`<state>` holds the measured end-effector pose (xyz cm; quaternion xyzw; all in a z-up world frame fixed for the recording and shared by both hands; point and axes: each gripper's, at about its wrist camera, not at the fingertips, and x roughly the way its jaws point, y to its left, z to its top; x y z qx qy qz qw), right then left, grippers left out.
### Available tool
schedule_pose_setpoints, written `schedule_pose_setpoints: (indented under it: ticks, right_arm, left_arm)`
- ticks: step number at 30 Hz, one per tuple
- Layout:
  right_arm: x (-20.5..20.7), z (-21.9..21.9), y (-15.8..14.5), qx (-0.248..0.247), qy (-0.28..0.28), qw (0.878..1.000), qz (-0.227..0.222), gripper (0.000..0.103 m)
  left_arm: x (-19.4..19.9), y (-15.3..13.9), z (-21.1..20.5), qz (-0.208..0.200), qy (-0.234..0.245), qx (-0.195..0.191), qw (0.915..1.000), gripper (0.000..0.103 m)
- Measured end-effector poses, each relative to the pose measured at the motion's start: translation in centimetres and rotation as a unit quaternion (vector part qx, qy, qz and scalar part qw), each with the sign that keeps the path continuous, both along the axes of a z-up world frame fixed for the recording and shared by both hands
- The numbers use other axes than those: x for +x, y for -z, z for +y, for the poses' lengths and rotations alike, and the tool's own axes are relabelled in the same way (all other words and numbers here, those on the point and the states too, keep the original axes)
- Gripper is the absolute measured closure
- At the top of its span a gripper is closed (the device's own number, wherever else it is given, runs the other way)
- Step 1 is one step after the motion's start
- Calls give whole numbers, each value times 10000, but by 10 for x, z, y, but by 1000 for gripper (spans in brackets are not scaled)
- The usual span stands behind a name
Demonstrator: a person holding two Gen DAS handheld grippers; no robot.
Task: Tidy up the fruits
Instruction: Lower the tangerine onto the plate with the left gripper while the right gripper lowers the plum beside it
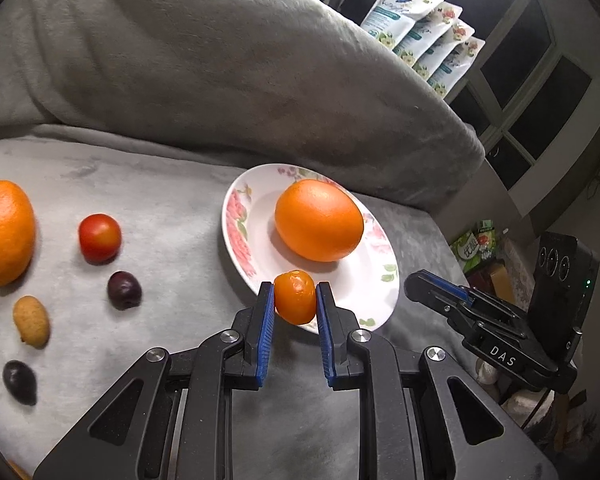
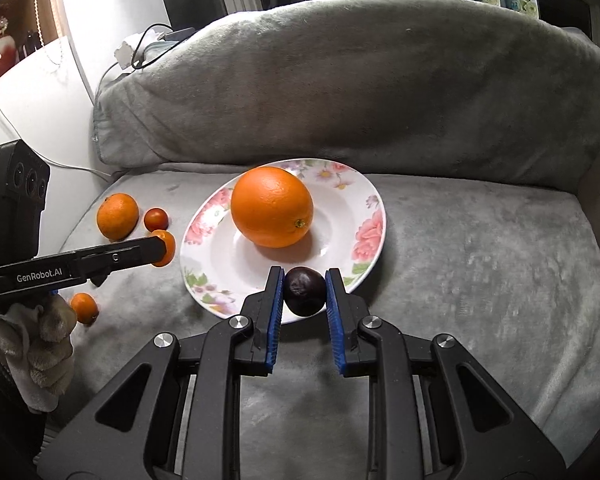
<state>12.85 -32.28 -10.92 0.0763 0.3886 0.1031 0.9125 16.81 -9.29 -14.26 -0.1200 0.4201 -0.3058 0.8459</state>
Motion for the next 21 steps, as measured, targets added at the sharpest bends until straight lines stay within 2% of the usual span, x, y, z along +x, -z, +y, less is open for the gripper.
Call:
schedule_pose_setpoints:
  ticks: [3, 13, 19, 21]
  right_arm:
    - [1, -1, 2, 5, -2, 10000, 5, 81]
    - [5, 4, 3, -44, -101, 9999, 12, 81]
    - [6, 1, 4, -26, -37, 10000, -3, 81]
    - [7, -1, 5, 6, -11, 10000, 8, 79]
  left_arm:
    - [0, -1, -6, -52, 7, 111, 9999, 84]
    - [-7, -7, -32, -585, -4, 789, 9952, 84]
    - [-7, -6, -36, -661, 27, 917, 9936, 83]
    - [-7, -7, -36, -659, 47, 912, 9936, 80]
